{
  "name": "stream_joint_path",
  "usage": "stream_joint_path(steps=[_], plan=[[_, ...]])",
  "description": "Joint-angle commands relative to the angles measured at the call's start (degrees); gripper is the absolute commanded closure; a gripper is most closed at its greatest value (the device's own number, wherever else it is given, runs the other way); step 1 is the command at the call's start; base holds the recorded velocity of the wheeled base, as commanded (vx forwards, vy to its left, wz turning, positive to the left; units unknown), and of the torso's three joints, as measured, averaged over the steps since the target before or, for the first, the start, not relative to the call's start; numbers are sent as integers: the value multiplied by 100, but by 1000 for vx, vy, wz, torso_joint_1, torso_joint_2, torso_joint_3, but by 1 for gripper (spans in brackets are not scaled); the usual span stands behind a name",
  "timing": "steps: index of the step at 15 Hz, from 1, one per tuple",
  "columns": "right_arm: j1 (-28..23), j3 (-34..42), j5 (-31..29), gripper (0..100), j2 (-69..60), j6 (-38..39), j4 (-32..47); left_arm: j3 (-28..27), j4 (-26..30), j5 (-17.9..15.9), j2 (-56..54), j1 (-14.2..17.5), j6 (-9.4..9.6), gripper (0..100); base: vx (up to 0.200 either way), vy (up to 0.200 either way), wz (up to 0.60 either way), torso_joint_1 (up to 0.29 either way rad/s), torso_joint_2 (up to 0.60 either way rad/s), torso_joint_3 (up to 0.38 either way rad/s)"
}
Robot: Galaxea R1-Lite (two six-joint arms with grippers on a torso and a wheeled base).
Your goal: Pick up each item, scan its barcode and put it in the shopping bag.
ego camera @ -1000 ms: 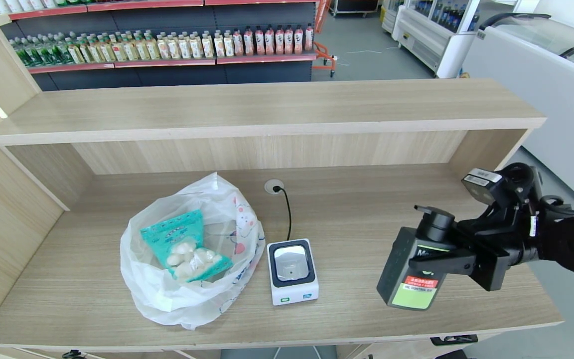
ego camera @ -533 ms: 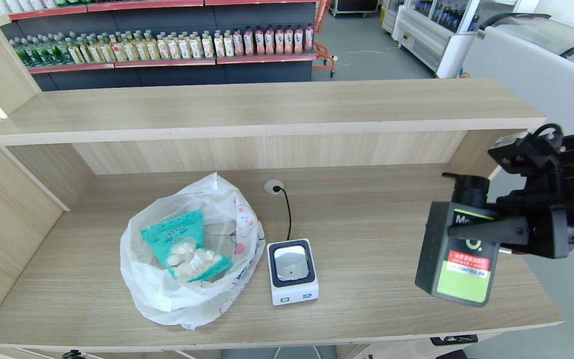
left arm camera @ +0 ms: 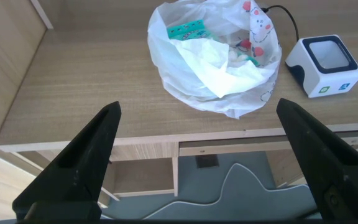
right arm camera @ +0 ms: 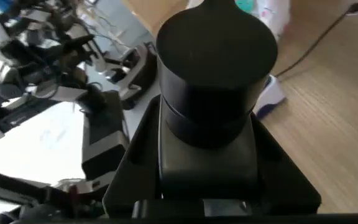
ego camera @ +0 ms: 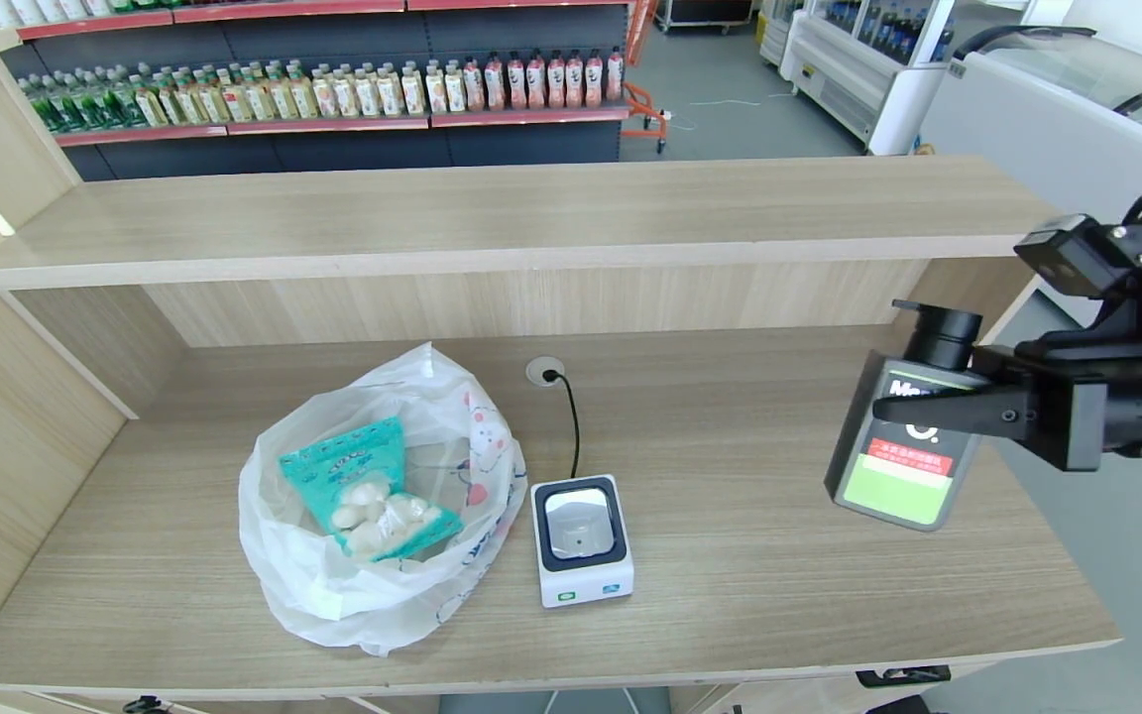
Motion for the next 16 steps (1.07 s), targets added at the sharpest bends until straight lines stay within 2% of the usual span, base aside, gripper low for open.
stream_joint_path(steps=[1, 2, 3, 11, 16], plan=[[254, -122, -1088, 100, -18, -451, -83, 0, -1, -2, 6, 6, -1, 0, 0, 0, 0, 0, 0, 0], [351, -87, -1395, 100, -62, -443, -233, 0, -1, -2, 6, 6, -1, 0, 0, 0, 0, 0, 0, 0], [430, -52, -1457, 100, -106, -434, -365, 0, -1, -2, 6, 6, -1, 0, 0, 0, 0, 0, 0, 0], [491, 151, -1466, 100, -334, -249, -549, 0, -1, -2, 6, 6, -1, 0, 0, 0, 0, 0, 0, 0], [676, 274, -1439, 100, -317, -416, -646, 0, -1, -2, 6, 6, -1, 0, 0, 0, 600, 4, 0, 3]])
